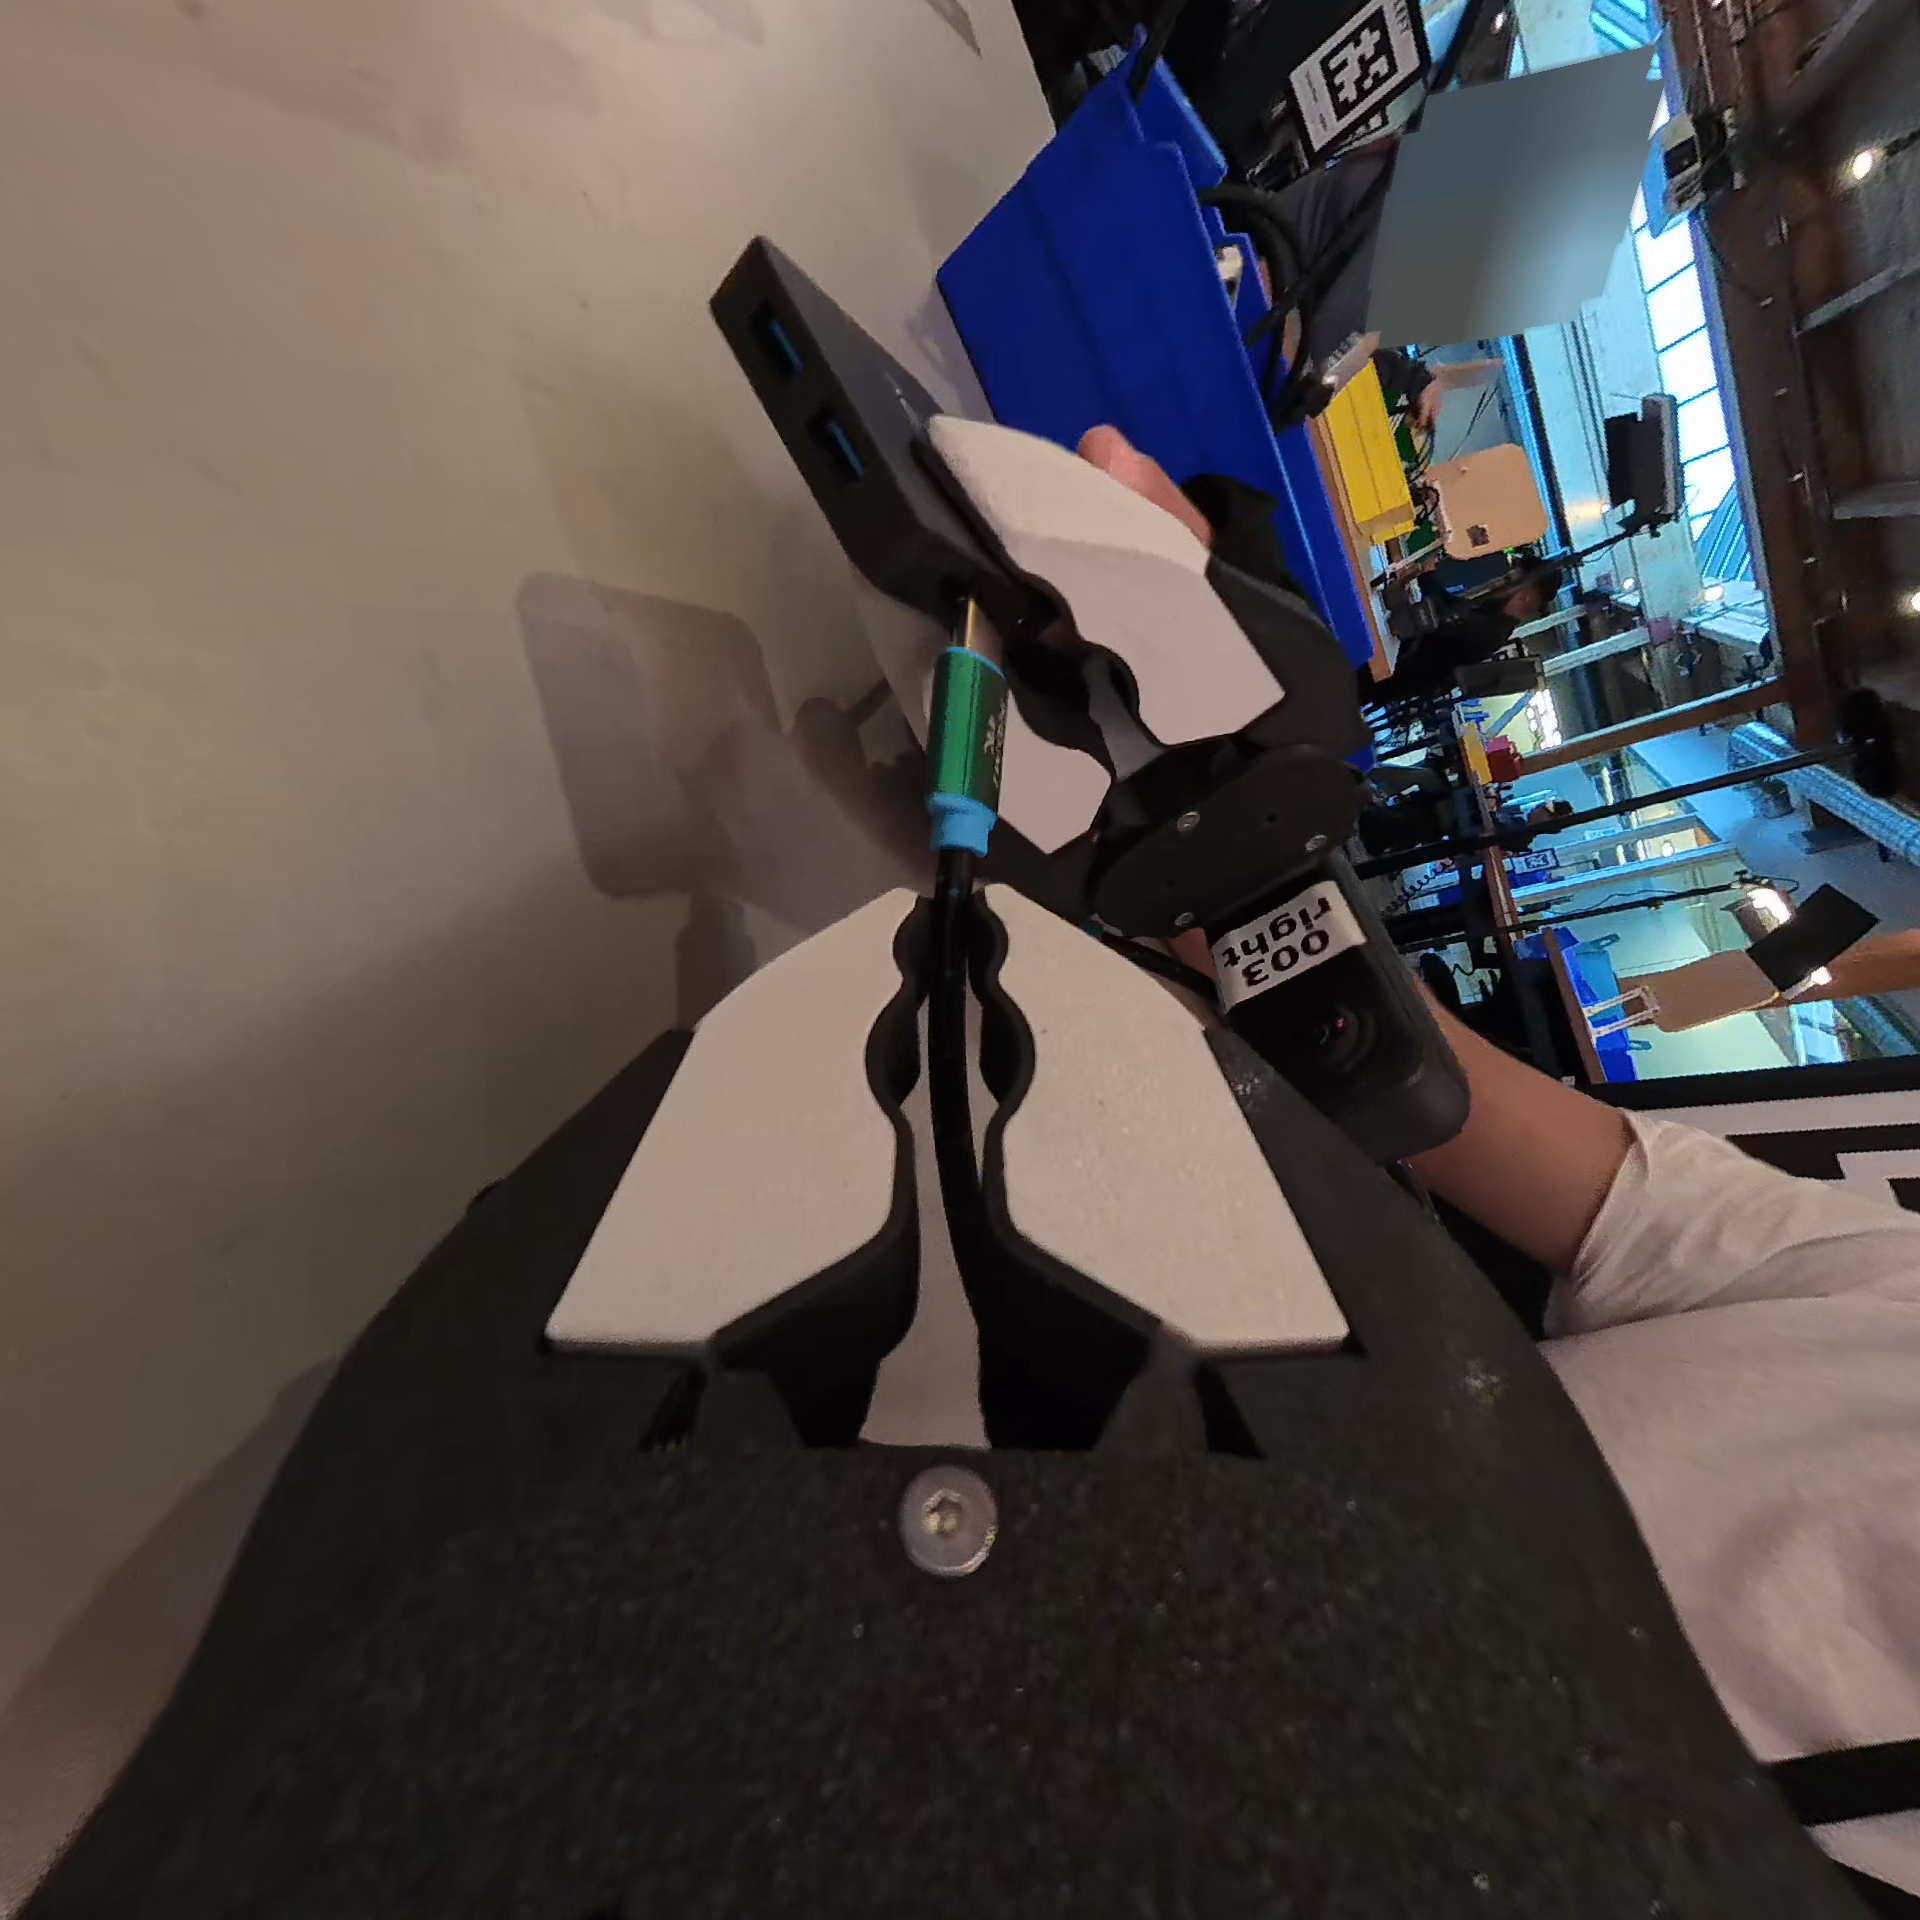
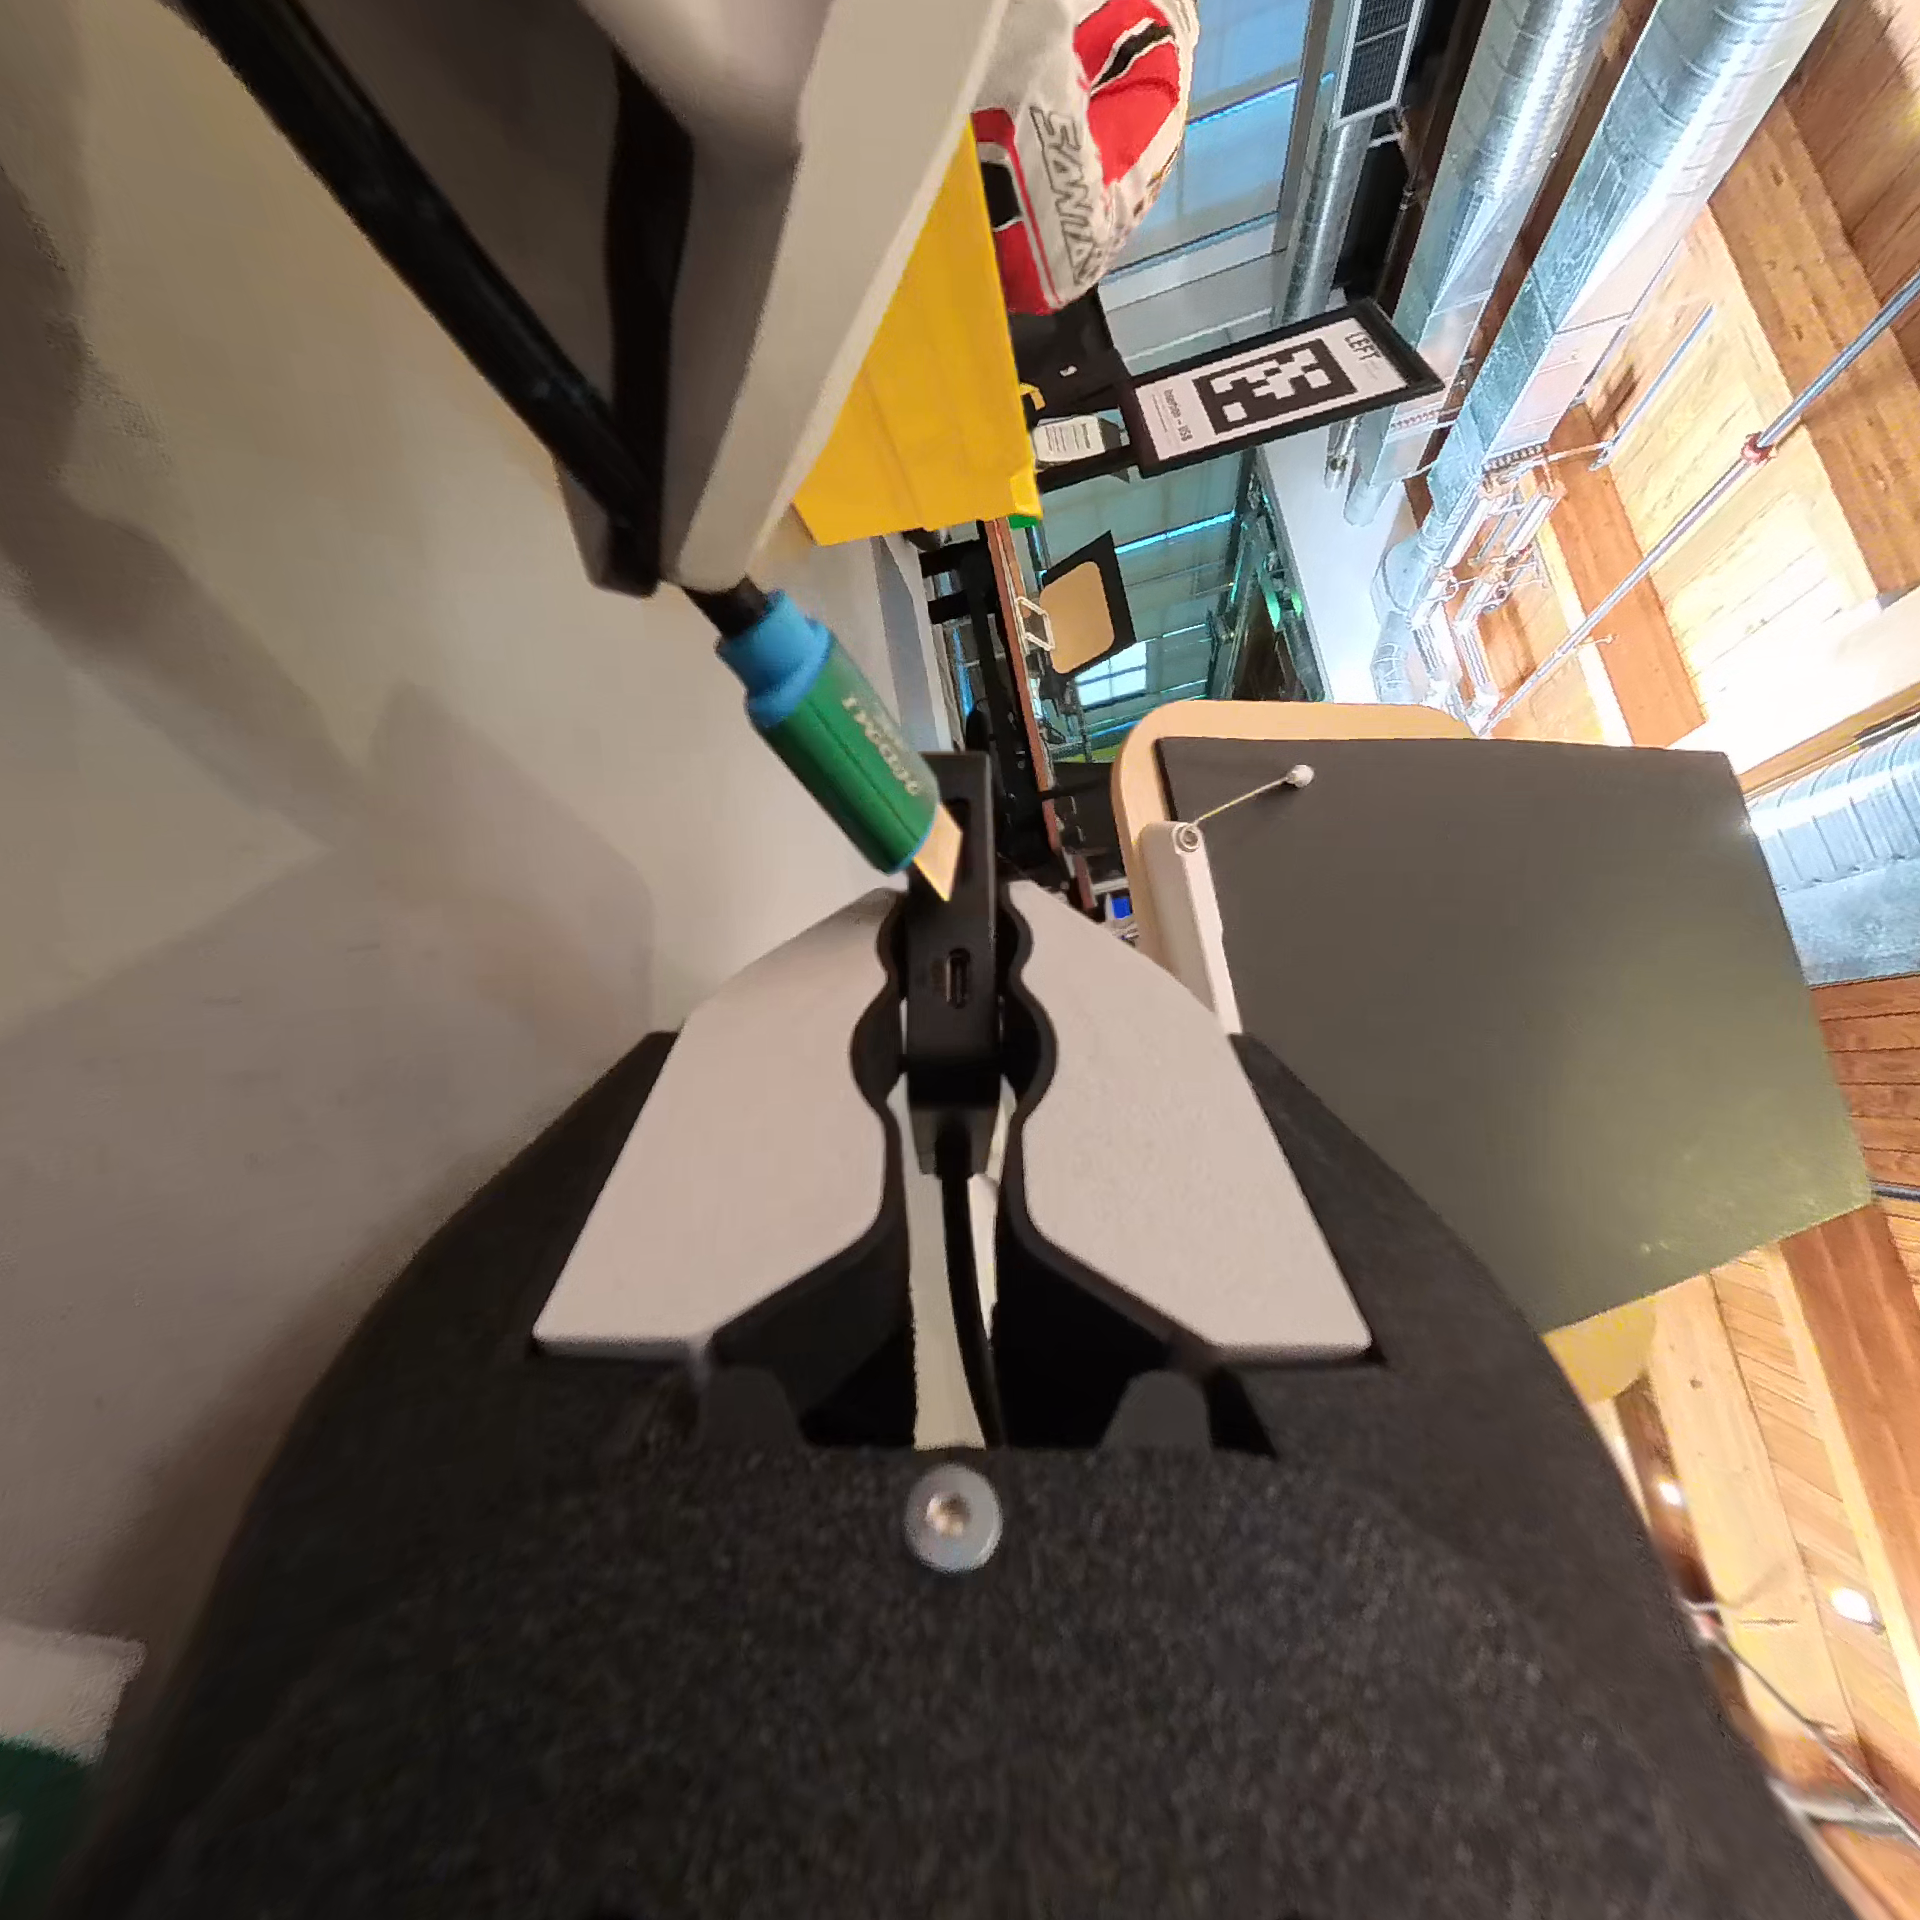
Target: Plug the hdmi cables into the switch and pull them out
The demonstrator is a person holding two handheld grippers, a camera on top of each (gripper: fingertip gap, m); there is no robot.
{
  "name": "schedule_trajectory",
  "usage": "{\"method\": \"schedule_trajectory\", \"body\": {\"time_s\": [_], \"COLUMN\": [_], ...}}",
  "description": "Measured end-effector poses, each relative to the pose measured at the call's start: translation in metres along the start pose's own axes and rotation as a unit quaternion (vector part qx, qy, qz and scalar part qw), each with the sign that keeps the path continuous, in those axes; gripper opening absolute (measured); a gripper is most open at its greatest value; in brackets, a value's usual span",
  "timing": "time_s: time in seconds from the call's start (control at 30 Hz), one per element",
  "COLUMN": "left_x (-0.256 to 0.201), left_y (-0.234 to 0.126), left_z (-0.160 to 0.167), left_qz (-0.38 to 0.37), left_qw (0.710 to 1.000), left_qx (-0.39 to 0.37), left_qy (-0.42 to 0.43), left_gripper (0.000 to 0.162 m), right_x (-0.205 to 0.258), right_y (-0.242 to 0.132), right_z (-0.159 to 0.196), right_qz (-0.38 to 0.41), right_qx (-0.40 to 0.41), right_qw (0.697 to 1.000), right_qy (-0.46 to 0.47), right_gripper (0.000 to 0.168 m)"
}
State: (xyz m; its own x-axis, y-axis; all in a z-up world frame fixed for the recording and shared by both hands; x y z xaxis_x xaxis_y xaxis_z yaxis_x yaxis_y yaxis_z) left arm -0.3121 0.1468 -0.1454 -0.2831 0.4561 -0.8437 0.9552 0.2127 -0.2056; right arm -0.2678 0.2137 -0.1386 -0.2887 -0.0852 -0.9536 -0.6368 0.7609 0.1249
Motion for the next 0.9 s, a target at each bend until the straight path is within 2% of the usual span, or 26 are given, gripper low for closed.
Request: {"method": "schedule_trajectory", "body": {"time_s": [0.53, 0.9], "left_x": [0.008, -0.001], "left_y": [-0.002, 0.005], "left_z": [0.003, 0.005], "left_qz": [0.004, 0.111], "left_qw": [0.998, 0.981], "left_qx": [-0.006, -0.042], "left_qy": [-0.056, -0.152], "left_gripper": [0.007, 0.007], "right_x": [0.005, -0.012], "right_y": [0.0, -0.002], "right_z": [-0.003, -0.014], "right_qz": [0.019, 0.109], "right_qx": [-0.001, -0.017], "right_qw": [0.997, 0.983], "right_qy": [-0.08, -0.15], "right_gripper": [0.013, 0.012]}}
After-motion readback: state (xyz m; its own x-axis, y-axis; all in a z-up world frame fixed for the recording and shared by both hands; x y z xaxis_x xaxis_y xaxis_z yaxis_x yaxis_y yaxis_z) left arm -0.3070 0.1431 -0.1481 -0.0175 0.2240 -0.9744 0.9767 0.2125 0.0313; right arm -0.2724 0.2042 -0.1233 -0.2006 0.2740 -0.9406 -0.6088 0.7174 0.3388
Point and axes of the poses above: each gripper's, where its closed fingertips meet, y out along the fingers, z out of its underside, x = y × z across the jaws, the point moved 2 cm from there along -y, back along the fingers, and after that the axes turned 10 degrees about z, right-handed, at the moved point
